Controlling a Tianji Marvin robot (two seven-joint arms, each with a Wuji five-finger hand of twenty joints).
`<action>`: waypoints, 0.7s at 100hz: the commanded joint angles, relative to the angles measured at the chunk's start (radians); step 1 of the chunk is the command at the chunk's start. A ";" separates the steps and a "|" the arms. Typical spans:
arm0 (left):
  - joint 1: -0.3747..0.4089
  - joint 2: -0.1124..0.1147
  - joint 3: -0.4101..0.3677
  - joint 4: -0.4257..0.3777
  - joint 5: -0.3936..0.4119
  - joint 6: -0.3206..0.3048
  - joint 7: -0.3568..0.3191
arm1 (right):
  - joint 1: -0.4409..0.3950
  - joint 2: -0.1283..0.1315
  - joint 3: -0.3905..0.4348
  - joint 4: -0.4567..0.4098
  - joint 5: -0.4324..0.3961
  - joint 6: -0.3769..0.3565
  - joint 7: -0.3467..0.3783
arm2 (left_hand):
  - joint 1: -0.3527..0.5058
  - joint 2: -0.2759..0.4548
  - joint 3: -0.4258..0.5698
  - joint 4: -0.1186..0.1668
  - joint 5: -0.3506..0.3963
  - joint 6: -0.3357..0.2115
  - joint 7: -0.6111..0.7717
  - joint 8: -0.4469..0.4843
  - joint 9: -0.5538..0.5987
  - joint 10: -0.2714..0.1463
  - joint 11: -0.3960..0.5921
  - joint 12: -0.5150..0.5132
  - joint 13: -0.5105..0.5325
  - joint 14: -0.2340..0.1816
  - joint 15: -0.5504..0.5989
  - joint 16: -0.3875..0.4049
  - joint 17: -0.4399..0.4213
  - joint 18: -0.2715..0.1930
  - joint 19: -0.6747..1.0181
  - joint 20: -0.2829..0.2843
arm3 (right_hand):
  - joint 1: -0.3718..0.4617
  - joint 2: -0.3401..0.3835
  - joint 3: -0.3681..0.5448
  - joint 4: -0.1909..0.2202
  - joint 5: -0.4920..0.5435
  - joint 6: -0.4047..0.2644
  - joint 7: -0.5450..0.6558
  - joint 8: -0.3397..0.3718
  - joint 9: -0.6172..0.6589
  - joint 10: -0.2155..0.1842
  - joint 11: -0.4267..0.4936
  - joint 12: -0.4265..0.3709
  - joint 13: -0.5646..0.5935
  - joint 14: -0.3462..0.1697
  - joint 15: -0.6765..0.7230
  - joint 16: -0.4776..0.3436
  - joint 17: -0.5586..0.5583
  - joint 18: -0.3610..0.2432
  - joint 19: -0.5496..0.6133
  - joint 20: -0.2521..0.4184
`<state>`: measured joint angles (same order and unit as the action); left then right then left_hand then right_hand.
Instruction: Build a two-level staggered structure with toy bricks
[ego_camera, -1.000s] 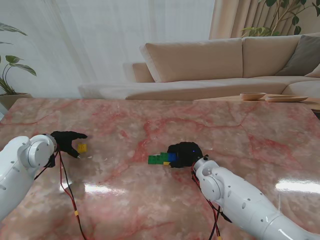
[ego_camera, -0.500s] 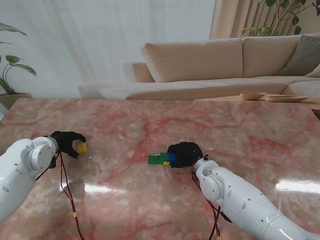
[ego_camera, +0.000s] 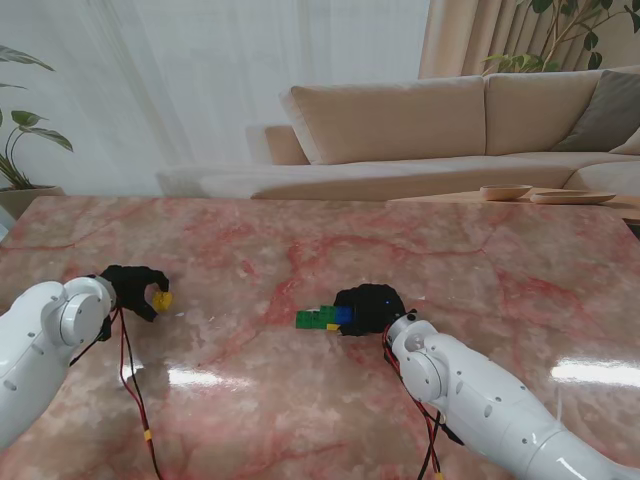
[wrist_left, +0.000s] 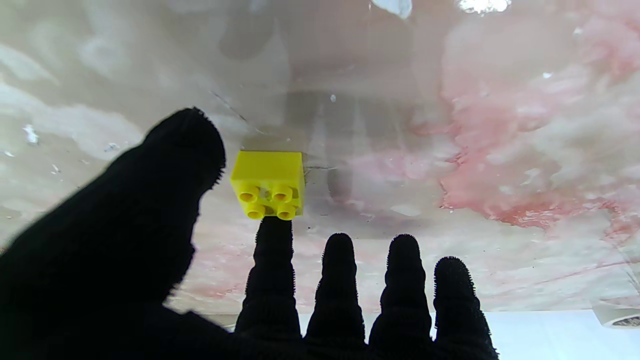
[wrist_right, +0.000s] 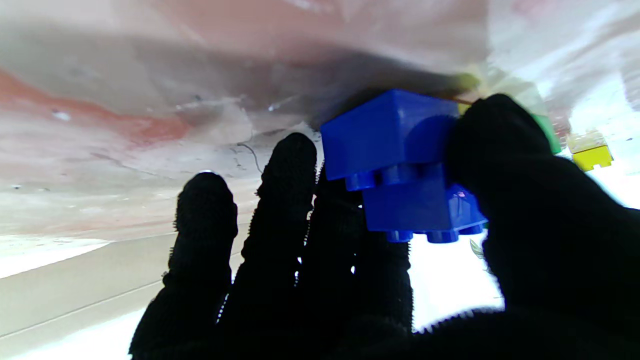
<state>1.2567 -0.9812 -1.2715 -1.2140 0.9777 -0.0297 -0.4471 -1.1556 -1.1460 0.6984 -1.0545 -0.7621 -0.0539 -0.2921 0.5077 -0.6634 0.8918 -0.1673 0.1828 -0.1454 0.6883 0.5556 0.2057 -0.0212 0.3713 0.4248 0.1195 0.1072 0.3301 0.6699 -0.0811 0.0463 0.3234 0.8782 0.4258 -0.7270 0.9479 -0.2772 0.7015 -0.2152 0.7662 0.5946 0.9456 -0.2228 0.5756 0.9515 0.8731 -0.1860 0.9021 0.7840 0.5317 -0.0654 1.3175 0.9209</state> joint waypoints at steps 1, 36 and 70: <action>0.008 -0.001 0.006 0.009 -0.003 0.001 0.004 | -0.015 0.000 -0.008 0.017 0.000 0.001 0.020 | 0.018 -0.020 0.042 0.012 -0.025 -0.021 0.018 0.014 0.018 -0.007 0.018 0.014 0.012 -0.029 0.027 0.012 0.001 -0.017 0.024 -0.015 | 0.076 0.054 0.088 -0.010 0.063 -0.111 0.088 0.010 0.085 0.001 -0.003 -0.040 0.023 -0.011 0.011 0.020 -0.005 0.004 0.029 -0.007; 0.024 0.005 -0.015 0.003 0.017 -0.021 -0.020 | -0.020 0.002 -0.006 0.009 -0.003 0.005 0.025 | 0.079 0.004 0.083 0.031 -0.039 -0.034 -0.107 -0.098 0.010 -0.013 0.013 0.010 0.011 -0.027 0.025 0.009 -0.002 -0.017 0.021 -0.026 | 0.075 0.056 0.087 -0.010 0.062 -0.112 0.088 0.010 0.085 0.001 -0.003 -0.040 0.023 -0.011 0.011 0.020 -0.005 0.004 0.029 -0.007; 0.037 0.005 -0.015 0.007 0.041 -0.036 0.006 | -0.025 0.001 -0.011 0.009 -0.012 0.010 0.009 | 0.106 0.059 0.102 0.045 -0.051 -0.070 0.064 0.025 0.039 -0.014 0.044 0.022 0.029 -0.031 0.047 0.018 0.005 -0.018 0.054 -0.029 | 0.071 0.059 0.083 -0.011 0.057 -0.113 0.086 0.011 0.080 -0.001 -0.003 -0.040 0.019 -0.014 0.010 0.020 -0.006 0.002 0.028 -0.007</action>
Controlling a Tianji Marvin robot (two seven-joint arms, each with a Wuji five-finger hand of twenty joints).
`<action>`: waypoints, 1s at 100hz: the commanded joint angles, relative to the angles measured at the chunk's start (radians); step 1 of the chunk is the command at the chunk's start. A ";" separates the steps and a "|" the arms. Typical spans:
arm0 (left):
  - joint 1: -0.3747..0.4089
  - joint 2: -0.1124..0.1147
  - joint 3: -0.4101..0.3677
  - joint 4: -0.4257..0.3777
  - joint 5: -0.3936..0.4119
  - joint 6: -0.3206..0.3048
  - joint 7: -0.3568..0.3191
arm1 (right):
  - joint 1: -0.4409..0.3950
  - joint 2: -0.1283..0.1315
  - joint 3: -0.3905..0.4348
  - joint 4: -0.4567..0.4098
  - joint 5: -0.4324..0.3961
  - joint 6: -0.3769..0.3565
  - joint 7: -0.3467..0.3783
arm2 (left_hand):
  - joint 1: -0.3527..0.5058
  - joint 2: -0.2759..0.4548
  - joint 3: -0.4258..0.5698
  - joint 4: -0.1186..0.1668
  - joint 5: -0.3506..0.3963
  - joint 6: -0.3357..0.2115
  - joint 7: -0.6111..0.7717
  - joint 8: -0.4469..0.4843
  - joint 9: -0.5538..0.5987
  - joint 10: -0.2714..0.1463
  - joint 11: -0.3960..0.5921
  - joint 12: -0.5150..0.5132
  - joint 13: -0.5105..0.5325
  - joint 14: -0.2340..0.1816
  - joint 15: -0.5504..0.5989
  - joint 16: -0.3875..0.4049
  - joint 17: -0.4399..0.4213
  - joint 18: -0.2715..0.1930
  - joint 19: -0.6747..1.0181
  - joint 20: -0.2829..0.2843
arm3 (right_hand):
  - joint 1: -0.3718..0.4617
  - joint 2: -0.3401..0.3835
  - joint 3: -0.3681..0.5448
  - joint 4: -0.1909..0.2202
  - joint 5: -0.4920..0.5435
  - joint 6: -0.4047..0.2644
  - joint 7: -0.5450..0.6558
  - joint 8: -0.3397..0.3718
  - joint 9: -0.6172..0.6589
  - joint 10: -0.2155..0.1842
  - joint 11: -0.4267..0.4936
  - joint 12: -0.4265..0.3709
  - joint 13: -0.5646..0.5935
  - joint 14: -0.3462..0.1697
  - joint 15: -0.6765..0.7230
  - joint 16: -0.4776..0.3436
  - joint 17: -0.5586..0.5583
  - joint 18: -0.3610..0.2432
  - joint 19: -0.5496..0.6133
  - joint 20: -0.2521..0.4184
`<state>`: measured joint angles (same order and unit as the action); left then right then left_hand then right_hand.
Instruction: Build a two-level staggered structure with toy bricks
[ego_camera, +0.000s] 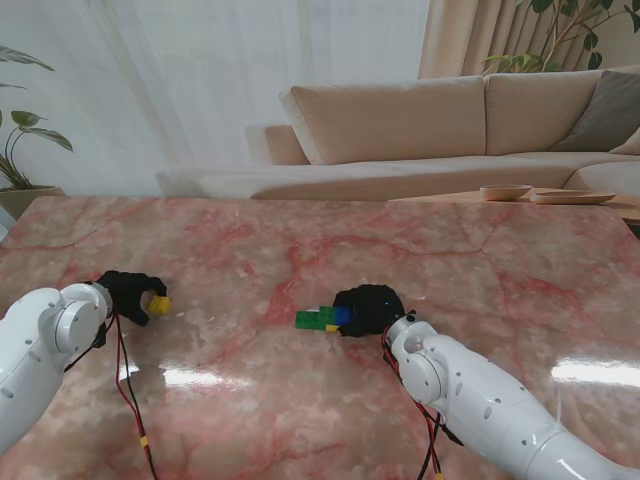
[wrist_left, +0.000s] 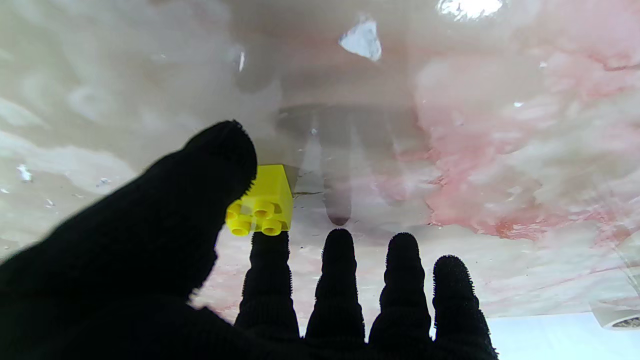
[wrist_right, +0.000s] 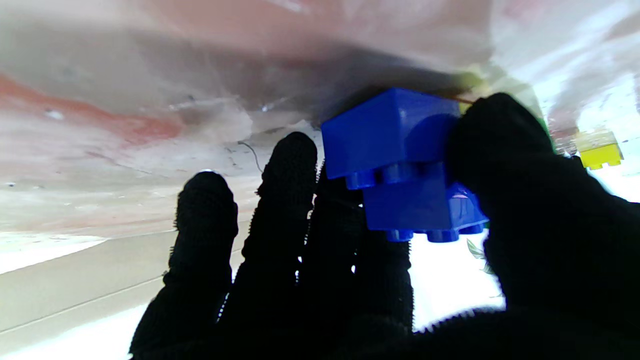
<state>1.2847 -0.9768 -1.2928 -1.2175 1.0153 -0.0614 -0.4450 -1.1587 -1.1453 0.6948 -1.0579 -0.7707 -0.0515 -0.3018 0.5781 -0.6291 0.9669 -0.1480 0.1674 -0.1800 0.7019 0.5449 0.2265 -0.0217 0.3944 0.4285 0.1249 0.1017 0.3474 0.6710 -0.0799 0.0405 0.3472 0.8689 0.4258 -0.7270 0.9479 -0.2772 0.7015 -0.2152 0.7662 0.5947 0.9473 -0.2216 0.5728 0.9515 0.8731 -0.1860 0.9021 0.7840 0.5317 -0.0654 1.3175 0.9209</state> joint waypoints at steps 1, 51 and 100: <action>0.009 0.001 0.007 0.011 0.004 -0.004 0.006 | -0.022 0.001 -0.008 0.012 -0.004 0.007 0.018 | 0.036 0.028 0.027 0.027 -0.037 -0.035 0.061 0.045 0.020 -0.014 0.022 0.020 0.024 -0.025 0.031 0.017 0.004 -0.013 0.032 -0.021 | 0.071 0.059 0.083 -0.011 0.057 -0.113 0.086 0.011 0.078 -0.002 -0.001 -0.040 0.020 -0.014 0.010 0.020 -0.006 0.002 0.028 -0.007; 0.000 -0.005 0.050 0.090 -0.024 -0.005 0.100 | -0.026 0.004 -0.005 0.004 -0.012 0.011 0.020 | -0.008 0.064 -0.025 0.021 0.033 -0.049 0.207 0.149 0.061 -0.013 0.060 0.043 0.027 -0.030 0.061 0.028 0.004 -0.019 0.047 -0.028 | 0.071 0.062 0.076 -0.010 0.056 -0.114 0.086 0.012 0.076 -0.003 0.002 -0.042 0.019 -0.014 0.011 0.020 -0.007 0.001 0.026 -0.007; 0.002 -0.011 0.064 0.131 -0.057 -0.036 0.162 | -0.026 0.003 -0.008 0.006 -0.013 0.011 0.016 | 0.008 0.040 -0.020 0.021 0.154 -0.056 0.283 0.180 0.117 -0.013 0.092 0.053 0.038 -0.034 0.079 0.029 0.007 -0.019 0.065 -0.031 | 0.071 0.063 0.076 -0.009 0.056 -0.113 0.086 0.012 0.076 -0.002 0.003 -0.043 0.019 -0.014 0.011 0.019 -0.008 0.001 0.026 -0.006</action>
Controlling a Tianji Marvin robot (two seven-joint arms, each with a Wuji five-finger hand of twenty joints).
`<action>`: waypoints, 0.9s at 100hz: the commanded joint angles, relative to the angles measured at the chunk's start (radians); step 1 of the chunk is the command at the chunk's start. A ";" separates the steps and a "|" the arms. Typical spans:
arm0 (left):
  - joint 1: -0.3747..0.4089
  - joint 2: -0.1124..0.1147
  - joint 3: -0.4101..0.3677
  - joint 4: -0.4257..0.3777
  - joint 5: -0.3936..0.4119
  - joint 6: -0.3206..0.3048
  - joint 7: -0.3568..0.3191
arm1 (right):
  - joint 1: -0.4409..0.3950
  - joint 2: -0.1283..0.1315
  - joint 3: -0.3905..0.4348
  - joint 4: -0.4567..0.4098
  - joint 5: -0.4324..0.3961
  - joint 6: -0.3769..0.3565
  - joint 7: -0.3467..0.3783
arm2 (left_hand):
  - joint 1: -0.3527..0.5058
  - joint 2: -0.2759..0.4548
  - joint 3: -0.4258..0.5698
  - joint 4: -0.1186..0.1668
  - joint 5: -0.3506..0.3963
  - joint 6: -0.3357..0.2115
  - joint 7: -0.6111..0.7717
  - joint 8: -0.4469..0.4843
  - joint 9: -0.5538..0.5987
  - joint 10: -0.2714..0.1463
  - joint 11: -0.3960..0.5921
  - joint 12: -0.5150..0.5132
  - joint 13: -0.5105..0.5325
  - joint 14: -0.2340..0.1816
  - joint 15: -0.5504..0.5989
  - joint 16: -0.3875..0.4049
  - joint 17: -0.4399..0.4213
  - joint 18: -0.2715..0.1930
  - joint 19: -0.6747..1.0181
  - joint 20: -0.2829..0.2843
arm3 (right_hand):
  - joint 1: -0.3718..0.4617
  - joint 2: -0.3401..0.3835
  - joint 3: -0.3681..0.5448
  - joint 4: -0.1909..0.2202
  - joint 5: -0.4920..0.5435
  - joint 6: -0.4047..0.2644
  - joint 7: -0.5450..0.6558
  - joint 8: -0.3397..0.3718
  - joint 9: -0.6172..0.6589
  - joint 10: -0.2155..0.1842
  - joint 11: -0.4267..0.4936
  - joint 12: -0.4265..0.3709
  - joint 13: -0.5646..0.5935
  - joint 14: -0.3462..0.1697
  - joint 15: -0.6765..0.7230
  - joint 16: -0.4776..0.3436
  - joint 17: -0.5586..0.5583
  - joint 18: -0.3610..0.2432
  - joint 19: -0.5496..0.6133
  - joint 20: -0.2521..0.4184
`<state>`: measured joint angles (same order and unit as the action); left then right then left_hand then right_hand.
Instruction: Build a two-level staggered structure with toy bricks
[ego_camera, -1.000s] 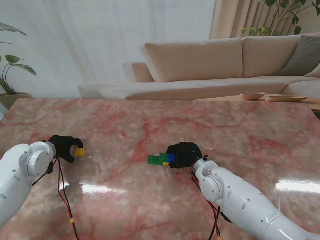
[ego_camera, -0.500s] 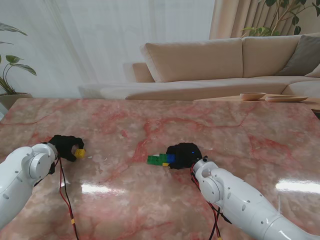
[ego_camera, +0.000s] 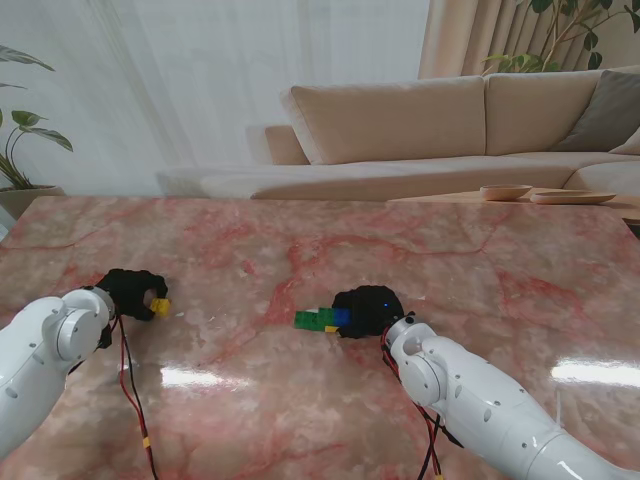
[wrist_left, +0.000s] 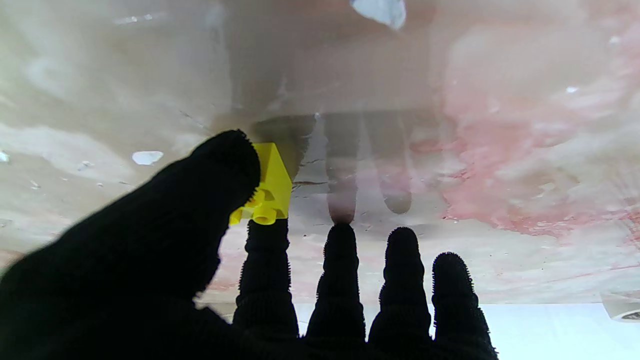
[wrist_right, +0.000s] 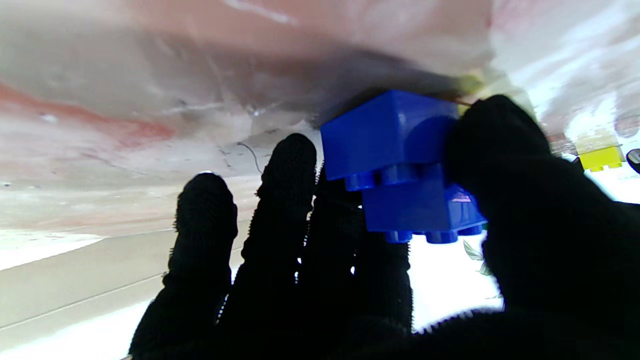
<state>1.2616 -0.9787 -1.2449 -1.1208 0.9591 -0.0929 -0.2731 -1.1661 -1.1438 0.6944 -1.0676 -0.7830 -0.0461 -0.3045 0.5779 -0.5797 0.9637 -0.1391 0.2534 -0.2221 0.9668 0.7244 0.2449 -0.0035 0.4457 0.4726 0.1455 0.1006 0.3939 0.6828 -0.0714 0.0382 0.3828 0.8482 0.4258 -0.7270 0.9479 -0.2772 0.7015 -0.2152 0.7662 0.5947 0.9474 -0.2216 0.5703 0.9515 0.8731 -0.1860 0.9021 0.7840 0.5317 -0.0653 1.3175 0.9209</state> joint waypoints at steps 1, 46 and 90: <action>0.025 -0.009 0.016 0.035 -0.002 -0.005 -0.008 | -0.018 0.001 -0.008 0.016 -0.001 0.005 0.019 | 0.008 -0.006 -0.017 0.013 0.074 -0.016 0.022 0.002 0.102 -0.032 0.042 0.009 0.019 -0.033 0.033 0.017 -0.001 -0.018 0.030 -0.010 | 0.071 0.063 0.076 -0.010 0.055 -0.113 0.086 0.012 0.076 -0.002 0.006 -0.043 0.018 -0.014 0.011 0.019 -0.007 0.001 0.026 -0.006; -0.022 -0.018 0.073 0.138 -0.052 -0.013 0.077 | -0.017 -0.002 -0.012 0.025 -0.006 0.012 -0.004 | 0.141 -0.006 -0.152 -0.055 0.196 -0.075 0.144 -0.065 0.167 -0.037 0.060 0.015 0.046 -0.038 0.051 0.019 0.002 -0.021 0.055 -0.020 | 0.068 0.069 0.056 -0.012 0.027 -0.104 0.078 0.014 0.045 -0.002 0.001 -0.045 -0.003 -0.016 0.002 0.016 -0.017 -0.006 0.021 -0.007; -0.001 -0.025 0.052 0.123 -0.071 -0.021 0.103 | -0.017 0.000 -0.013 0.022 -0.012 0.012 -0.002 | 0.160 0.016 -0.172 -0.056 0.276 -0.092 0.156 -0.111 0.206 -0.038 0.071 0.020 0.062 -0.041 0.056 0.019 0.004 -0.024 0.065 -0.029 | 0.074 0.078 -0.004 -0.001 0.006 -0.093 0.071 0.017 0.020 0.001 0.010 -0.060 -0.017 -0.016 -0.001 0.014 -0.026 -0.008 0.015 -0.005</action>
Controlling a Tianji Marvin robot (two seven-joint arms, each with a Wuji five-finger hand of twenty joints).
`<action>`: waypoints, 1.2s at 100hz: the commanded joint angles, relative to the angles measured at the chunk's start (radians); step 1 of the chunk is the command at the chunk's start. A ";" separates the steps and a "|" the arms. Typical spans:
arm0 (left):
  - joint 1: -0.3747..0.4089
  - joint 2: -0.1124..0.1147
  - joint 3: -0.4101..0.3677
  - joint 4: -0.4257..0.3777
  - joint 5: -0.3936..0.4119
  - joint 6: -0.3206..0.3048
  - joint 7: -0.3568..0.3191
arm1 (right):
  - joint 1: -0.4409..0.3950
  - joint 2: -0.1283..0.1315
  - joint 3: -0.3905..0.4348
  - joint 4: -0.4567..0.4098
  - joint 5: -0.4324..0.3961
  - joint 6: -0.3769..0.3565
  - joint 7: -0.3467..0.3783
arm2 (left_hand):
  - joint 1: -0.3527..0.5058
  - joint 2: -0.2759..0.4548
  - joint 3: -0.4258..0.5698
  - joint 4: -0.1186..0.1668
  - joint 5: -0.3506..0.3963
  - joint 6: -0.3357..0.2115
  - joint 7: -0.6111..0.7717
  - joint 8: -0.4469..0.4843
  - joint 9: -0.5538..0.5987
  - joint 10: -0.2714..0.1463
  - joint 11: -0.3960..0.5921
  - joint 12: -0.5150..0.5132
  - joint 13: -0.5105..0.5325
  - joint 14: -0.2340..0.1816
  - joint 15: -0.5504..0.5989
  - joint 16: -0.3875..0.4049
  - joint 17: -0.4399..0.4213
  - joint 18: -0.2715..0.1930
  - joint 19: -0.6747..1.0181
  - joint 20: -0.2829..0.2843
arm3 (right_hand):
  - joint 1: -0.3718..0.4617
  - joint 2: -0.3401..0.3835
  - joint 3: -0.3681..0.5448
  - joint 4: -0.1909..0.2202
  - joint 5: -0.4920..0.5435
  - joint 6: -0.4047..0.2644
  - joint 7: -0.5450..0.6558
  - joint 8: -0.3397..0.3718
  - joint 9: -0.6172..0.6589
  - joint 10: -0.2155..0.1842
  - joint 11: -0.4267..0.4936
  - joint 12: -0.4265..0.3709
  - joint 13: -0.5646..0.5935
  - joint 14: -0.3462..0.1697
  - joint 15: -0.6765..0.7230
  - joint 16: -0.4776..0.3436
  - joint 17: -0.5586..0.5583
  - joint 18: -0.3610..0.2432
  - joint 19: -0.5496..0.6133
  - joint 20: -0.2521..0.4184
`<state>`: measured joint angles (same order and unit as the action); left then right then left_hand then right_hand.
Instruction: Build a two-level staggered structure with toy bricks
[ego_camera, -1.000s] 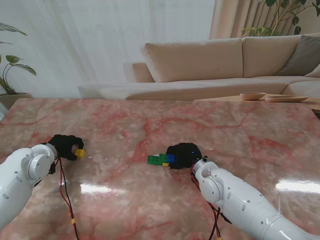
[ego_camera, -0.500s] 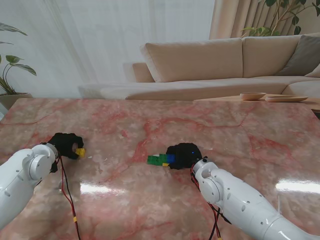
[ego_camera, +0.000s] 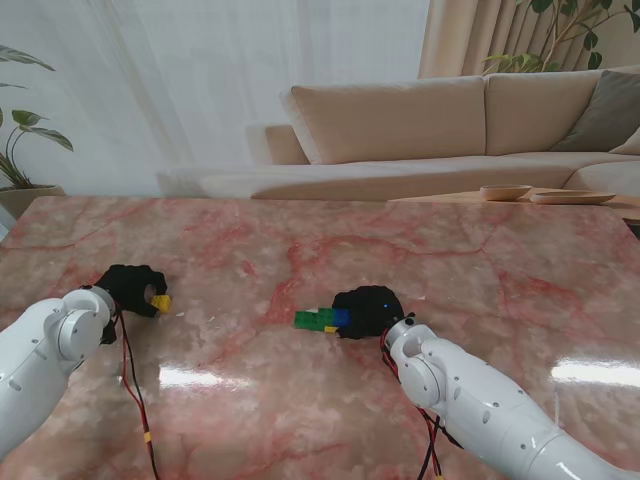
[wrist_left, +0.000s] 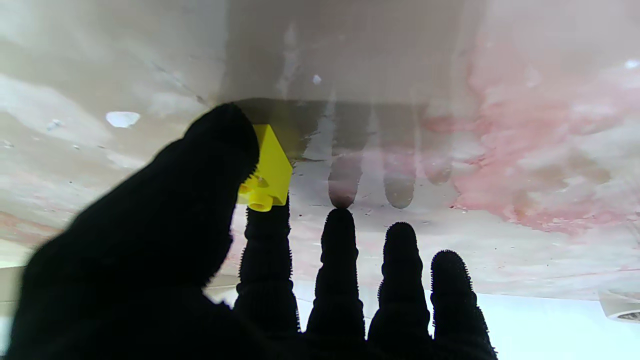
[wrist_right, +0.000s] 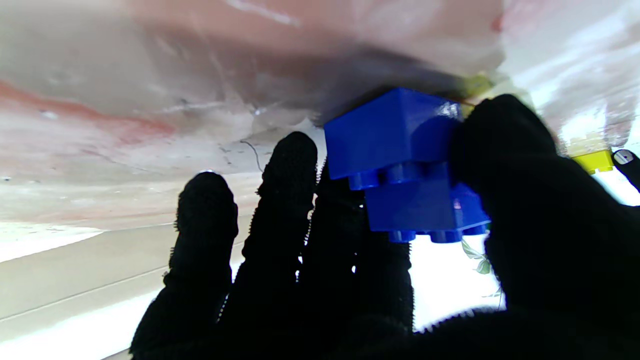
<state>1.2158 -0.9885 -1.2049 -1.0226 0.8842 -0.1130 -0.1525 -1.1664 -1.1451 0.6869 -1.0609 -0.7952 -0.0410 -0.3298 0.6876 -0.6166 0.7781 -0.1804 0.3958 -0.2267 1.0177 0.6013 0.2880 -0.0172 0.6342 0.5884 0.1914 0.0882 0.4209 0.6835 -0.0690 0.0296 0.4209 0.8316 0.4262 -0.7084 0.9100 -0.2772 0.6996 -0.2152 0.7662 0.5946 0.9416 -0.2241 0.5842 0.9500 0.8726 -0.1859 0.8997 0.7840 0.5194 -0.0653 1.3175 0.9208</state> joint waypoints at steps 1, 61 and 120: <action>0.046 -0.016 0.011 0.023 0.004 -0.001 -0.017 | -0.016 0.002 -0.005 0.015 0.000 0.007 0.023 | 0.049 0.054 0.013 -0.014 0.139 -0.088 0.105 0.010 0.165 -0.025 -0.118 -0.096 0.017 -0.028 0.029 0.018 0.002 -0.015 0.028 -0.013 | 0.075 0.059 0.034 -0.001 0.008 -0.093 0.071 0.017 0.026 0.003 -0.004 -0.059 -0.017 -0.015 0.002 0.014 -0.014 -0.008 0.015 -0.004; 0.117 -0.039 -0.043 -0.142 0.002 0.016 0.030 | -0.008 -0.004 -0.015 0.027 0.009 0.007 0.015 | 0.035 0.062 0.005 -0.014 0.239 -0.073 0.075 -0.081 0.226 -0.025 -0.126 -0.097 0.040 -0.024 0.023 0.012 0.002 -0.008 0.035 -0.018 | 0.075 0.066 0.033 0.002 0.011 -0.094 0.071 0.018 0.025 0.003 0.002 -0.064 -0.017 -0.016 0.003 0.014 -0.013 -0.008 0.015 -0.002; 0.145 -0.077 0.045 -0.352 -0.082 0.135 0.057 | -0.014 -0.002 -0.015 0.019 -0.009 0.021 0.001 | 0.008 0.043 0.037 -0.019 0.294 -0.056 0.048 -0.087 0.296 -0.013 -0.161 -0.100 0.092 -0.004 -0.002 -0.002 0.010 0.016 0.075 -0.039 | 0.038 0.055 0.025 0.022 -0.002 -0.037 -0.058 0.074 -0.052 0.010 0.002 -0.123 -0.064 -0.015 -0.012 0.008 -0.040 -0.014 -0.004 0.004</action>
<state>1.3666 -1.0472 -1.1755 -1.3590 0.8117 0.0233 -0.1004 -1.1609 -1.1502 0.6746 -1.0501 -0.7992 -0.0308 -0.3487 0.6684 -0.6470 0.7438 -0.1942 0.5275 -0.2024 0.9536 0.4750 0.5581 -0.0234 0.4873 0.4787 0.2671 0.0872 0.4440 0.6844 -0.0587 0.0344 0.4689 0.8003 0.4267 -0.6926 0.8942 -0.2772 0.6995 -0.2154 0.7226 0.6504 0.9117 -0.2279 0.6336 0.9143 0.8328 -0.1859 0.8965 0.7840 0.4951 -0.0653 1.3169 0.9208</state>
